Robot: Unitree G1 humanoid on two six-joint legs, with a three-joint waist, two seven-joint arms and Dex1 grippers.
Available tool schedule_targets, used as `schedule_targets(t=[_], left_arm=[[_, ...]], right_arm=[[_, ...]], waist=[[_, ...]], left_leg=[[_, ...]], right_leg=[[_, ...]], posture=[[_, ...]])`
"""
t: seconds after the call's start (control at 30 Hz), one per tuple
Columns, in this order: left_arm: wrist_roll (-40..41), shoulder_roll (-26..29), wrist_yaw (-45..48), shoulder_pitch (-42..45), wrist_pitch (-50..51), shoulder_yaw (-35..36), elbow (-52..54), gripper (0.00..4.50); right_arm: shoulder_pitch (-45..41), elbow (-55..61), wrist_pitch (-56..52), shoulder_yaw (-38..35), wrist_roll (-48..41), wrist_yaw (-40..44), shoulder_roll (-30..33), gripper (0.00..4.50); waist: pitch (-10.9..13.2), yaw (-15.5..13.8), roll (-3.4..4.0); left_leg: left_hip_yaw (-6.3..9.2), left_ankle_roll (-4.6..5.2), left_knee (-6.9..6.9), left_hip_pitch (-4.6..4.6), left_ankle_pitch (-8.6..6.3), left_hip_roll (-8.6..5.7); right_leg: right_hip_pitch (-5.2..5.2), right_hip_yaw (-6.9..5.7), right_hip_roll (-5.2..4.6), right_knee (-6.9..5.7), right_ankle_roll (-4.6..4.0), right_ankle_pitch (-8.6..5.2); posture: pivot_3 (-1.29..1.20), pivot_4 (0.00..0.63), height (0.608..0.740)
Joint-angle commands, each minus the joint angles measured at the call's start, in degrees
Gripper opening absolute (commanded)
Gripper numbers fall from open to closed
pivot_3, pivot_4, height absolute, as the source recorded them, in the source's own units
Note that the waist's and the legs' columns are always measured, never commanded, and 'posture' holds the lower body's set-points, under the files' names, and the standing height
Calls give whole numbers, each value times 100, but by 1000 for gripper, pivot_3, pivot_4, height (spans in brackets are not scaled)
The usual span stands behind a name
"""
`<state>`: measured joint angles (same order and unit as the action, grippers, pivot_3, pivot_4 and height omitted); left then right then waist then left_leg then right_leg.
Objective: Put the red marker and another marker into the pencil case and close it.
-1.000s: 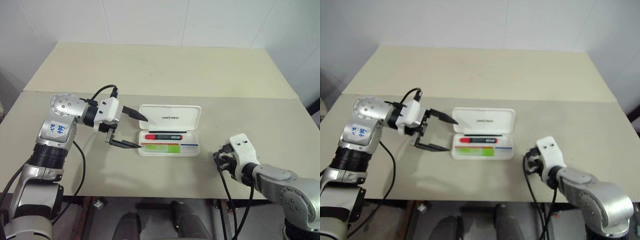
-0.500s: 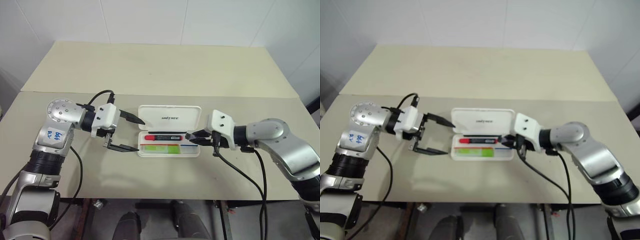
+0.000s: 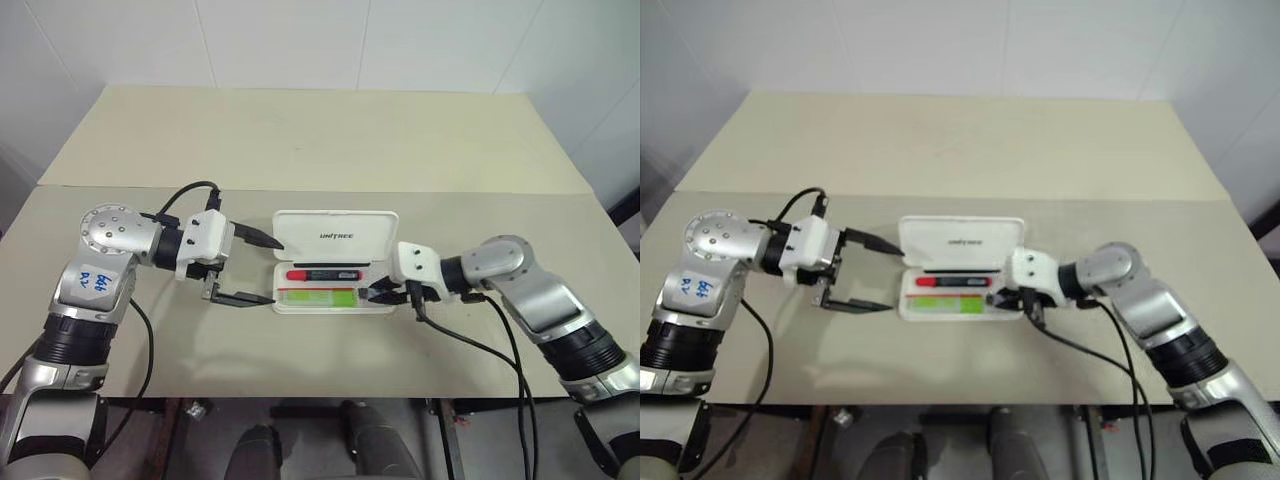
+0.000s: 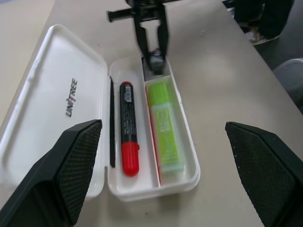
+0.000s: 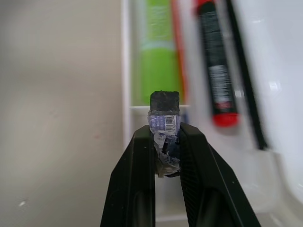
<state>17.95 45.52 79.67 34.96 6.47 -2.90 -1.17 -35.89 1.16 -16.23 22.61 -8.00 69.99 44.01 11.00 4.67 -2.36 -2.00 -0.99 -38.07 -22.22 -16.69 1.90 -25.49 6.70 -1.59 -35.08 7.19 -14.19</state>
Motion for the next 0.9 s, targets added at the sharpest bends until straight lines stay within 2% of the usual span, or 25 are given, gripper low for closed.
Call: schedule_targets(t=[0.03,0.07,0.37,0.63,0.83,0.9], left_arm=[[166,141,-57,-57,45,240,266,4500],[168,152,-62,-67,53,249,277,4500],[127,135,-88,38,13,235,195,4500],[88,108,-67,145,-101,212,16,4500],[294,47,-178,206,33,425,-221,4500],[368,63,-185,158,61,541,-309,4500]], right_arm=[[-197,-205,255,-87,149,119,-66,1086],[-224,-256,309,-97,167,158,-82,1322],[-635,-600,624,-369,113,162,-448,4398],[-768,-347,557,-920,-703,510,-667,4456],[-450,299,860,-1774,-1562,437,-772,4456],[-393,297,743,-1945,-1617,536,-529,4456]], waist=[[0,-1,0],[0,0,0],[0,9,0],[0,6,0],[1,4,1],[1,1,1]], left_leg=[[0,0,0,0,0,0],[-1,0,-1,0,0,0],[-1,0,-1,1,0,0],[1,0,-1,1,0,1],[2,-1,-1,1,0,2],[3,-1,-1,0,0,2]], right_leg=[[0,0,0,1,0,0],[0,0,-1,1,0,0],[0,-1,-2,-2,-1,0],[0,-2,-2,-4,0,0],[0,-6,-3,-7,0,0],[1,-7,-4,-5,0,0]], posture=[[0,150,740],[0,150,740],[0,150,740],[0,150,740],[0,150,740],[0,150,740]])
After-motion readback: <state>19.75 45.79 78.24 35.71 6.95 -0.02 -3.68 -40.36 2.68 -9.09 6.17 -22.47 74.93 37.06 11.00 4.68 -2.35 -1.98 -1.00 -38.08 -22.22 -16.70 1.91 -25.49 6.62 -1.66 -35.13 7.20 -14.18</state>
